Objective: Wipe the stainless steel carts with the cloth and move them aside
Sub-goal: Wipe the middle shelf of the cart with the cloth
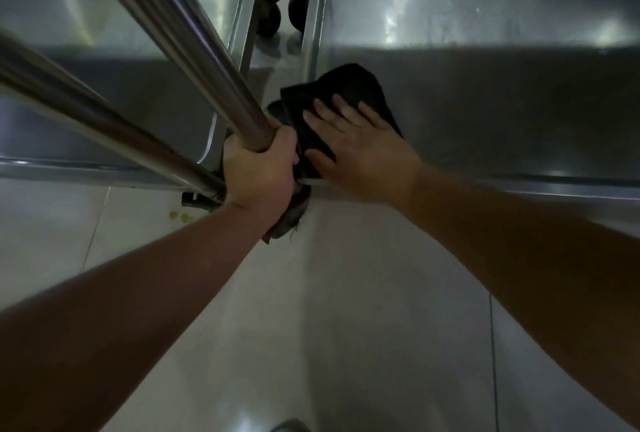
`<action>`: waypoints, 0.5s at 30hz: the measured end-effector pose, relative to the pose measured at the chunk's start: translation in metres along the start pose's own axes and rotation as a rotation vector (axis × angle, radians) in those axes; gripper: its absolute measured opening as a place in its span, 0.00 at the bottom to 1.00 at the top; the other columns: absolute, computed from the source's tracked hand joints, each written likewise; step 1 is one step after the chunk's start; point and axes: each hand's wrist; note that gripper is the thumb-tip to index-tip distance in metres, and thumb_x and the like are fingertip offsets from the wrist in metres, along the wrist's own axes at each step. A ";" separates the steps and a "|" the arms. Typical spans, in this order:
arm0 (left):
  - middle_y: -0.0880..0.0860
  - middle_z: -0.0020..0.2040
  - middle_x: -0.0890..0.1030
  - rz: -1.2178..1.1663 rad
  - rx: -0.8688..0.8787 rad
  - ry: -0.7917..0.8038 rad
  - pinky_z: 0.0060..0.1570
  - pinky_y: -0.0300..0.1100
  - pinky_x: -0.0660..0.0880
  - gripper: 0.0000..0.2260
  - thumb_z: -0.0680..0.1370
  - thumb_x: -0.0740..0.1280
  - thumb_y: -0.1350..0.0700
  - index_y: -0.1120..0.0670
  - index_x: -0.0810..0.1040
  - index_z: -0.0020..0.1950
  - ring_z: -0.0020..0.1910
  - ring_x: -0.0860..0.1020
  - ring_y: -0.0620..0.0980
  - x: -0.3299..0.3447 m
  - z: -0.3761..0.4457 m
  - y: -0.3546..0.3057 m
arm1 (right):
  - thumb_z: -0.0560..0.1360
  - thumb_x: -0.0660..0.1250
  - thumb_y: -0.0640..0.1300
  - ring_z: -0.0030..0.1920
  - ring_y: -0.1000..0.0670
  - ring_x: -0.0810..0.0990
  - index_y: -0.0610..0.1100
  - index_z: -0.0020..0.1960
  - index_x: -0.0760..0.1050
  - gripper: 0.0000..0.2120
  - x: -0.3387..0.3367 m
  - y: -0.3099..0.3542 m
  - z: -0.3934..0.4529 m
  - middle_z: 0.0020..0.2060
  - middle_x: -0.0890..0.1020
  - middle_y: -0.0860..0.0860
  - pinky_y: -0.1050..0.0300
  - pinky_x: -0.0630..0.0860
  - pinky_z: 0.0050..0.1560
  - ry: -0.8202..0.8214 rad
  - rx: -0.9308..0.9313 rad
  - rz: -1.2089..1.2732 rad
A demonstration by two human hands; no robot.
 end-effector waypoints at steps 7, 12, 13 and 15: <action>0.49 0.27 0.79 0.097 -0.044 -0.044 0.29 0.38 0.75 0.10 0.71 0.69 0.56 0.48 0.78 0.29 0.26 0.77 0.46 -0.002 0.001 0.000 | 0.84 0.52 0.64 0.84 0.55 0.42 0.58 0.85 0.51 0.31 -0.008 -0.041 -0.063 0.84 0.50 0.59 0.50 0.40 0.83 0.062 -0.140 -0.119; 0.42 0.36 0.83 0.429 -0.114 -0.015 0.33 0.39 0.77 0.11 0.69 0.72 0.42 0.43 0.78 0.48 0.32 0.81 0.38 -0.012 -0.010 0.002 | 0.83 0.52 0.65 0.83 0.57 0.41 0.59 0.84 0.49 0.32 -0.012 -0.082 -0.094 0.84 0.48 0.60 0.54 0.37 0.81 0.054 -0.107 -0.131; 0.43 0.40 0.83 0.499 -0.144 -0.037 0.36 0.41 0.76 0.14 0.70 0.74 0.43 0.44 0.76 0.52 0.37 0.82 0.40 -0.012 -0.016 0.006 | 0.83 0.51 0.65 0.83 0.57 0.40 0.60 0.84 0.48 0.32 -0.013 -0.092 -0.099 0.84 0.47 0.60 0.54 0.37 0.81 0.064 -0.102 -0.138; 0.50 0.45 0.83 0.509 -0.318 -0.081 0.36 0.42 0.72 0.13 0.74 0.74 0.48 0.50 0.77 0.55 0.44 0.82 0.50 -0.007 -0.038 0.018 | 0.83 0.50 0.66 0.82 0.58 0.39 0.60 0.84 0.47 0.32 -0.015 -0.111 -0.111 0.84 0.47 0.61 0.53 0.38 0.81 0.074 -0.096 -0.146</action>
Point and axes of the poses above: each hand's wrist, its own z-axis towards the middle knuckle, its own x-axis out of the palm, y = z × x
